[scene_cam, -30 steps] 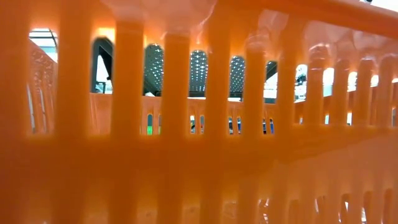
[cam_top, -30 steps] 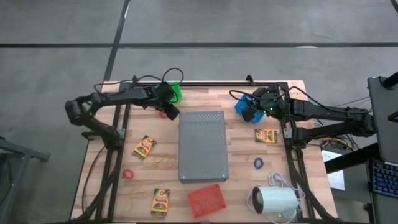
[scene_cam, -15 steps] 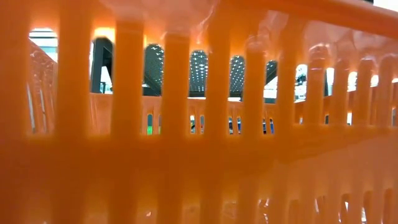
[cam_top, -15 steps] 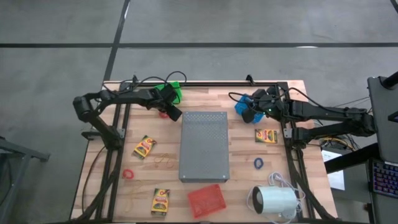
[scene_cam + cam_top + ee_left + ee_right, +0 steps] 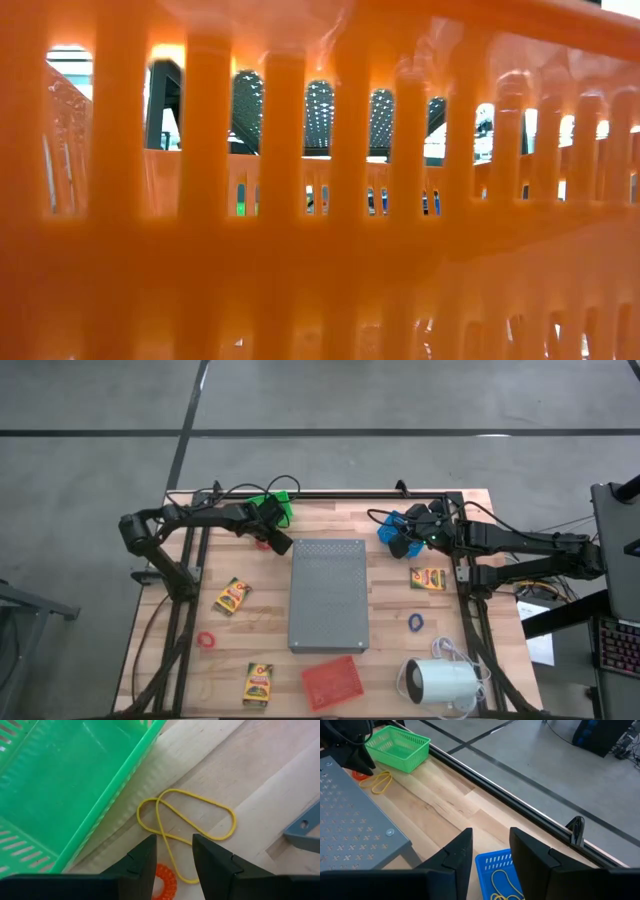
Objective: Pick & Place Office Desk Supplies
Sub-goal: Put the top yellow rubber band into the blue basket
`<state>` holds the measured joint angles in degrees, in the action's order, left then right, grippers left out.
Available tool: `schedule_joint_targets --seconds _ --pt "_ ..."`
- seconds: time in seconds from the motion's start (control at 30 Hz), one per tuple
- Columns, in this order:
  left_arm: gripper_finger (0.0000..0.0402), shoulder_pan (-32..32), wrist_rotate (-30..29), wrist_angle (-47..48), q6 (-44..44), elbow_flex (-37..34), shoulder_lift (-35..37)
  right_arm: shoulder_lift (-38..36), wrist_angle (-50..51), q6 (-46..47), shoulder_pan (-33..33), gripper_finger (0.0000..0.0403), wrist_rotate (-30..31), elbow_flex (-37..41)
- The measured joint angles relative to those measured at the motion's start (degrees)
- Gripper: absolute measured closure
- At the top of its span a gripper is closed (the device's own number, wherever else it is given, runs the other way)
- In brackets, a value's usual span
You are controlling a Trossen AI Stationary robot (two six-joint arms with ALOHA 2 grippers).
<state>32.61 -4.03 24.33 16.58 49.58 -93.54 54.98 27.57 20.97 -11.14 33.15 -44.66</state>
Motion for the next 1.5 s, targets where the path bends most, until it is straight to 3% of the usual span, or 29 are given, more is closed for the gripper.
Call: schedule_joint_targets --seconds 0.57,0.87,1.07,1.4,1.5 --pt "0.0272 -0.03 -0.09 -1.62 1.55 -0.24 -5.84 -0.02 -0.02 -0.02 0.0 0.0284 -0.01 0.0" --pt "0.0274 -0.03 0.0 -1.73 1.69 -0.42 -4.63 -0.02 -0.02 0.0 0.0 0.0275 -0.02 0.0" --pt "0.03 -0.03 -0.02 -1.54 1.9 -0.42 -4.59 -0.02 0.0 -0.02 0.0 0.028 -0.02 0.0" --pt "0.039 -0.04 0.24 -1.58 1.44 -0.37 -4.59 -0.02 0.02 0.0 0.0 0.0288 -0.02 0.09" --pt "0.0397 -0.05 0.24 -1.56 1.44 -0.37 -4.59 -0.02 0.01 -0.01 0.0 0.0286 -0.02 0.09"
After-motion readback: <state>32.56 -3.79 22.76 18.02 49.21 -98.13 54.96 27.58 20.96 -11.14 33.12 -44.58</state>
